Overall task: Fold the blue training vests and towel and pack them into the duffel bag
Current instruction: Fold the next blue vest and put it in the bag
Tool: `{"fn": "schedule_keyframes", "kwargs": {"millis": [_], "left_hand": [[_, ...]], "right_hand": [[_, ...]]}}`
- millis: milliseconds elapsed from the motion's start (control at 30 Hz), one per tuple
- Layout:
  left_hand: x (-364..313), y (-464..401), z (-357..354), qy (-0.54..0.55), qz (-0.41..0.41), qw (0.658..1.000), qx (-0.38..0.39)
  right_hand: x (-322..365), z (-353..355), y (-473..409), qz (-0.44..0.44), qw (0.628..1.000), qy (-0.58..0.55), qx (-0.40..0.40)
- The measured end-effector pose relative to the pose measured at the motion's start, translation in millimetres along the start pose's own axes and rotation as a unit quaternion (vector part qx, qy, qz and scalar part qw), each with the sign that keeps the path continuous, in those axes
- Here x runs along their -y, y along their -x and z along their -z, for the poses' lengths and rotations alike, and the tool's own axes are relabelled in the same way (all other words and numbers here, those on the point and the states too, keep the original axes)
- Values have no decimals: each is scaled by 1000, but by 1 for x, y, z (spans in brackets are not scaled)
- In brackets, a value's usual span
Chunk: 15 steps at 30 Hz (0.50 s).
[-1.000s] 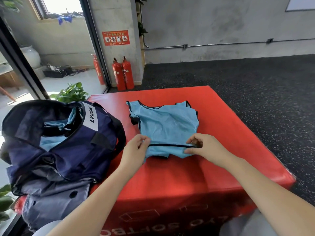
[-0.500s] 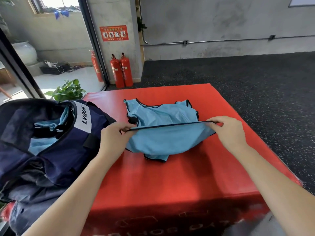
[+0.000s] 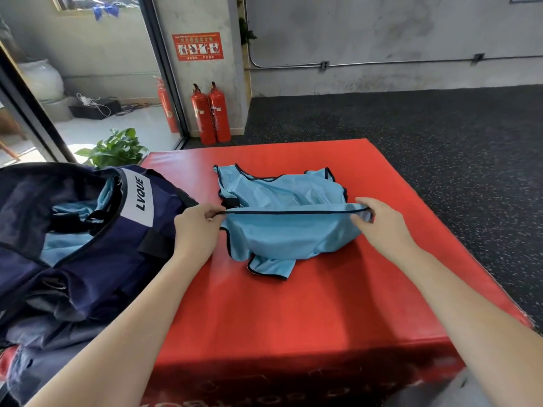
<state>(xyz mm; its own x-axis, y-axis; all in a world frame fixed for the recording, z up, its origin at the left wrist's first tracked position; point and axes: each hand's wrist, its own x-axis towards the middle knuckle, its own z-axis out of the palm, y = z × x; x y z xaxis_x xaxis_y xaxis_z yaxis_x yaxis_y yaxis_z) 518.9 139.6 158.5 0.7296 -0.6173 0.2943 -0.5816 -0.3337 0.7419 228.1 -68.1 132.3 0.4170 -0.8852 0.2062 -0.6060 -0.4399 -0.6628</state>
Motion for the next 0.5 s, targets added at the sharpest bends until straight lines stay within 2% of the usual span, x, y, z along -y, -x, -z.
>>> {"fn": "schedule_keyframes", "kwargs": {"millis": [100,167,333,500], "left_hand": [[6,8,-8,-56,-32,997,38],[6,16,-14,-110,-74,989,59],[1,46,-30,-77,-191,969,136],[1,68,-40,-102,-215,944,226]], "right_hand": [[13,-8,14,4,994,109,14],[33,-17,32,36,991,126,32],[71,-54,75,150,956,163,193],[69,-78,84,170,957,160,170]]}}
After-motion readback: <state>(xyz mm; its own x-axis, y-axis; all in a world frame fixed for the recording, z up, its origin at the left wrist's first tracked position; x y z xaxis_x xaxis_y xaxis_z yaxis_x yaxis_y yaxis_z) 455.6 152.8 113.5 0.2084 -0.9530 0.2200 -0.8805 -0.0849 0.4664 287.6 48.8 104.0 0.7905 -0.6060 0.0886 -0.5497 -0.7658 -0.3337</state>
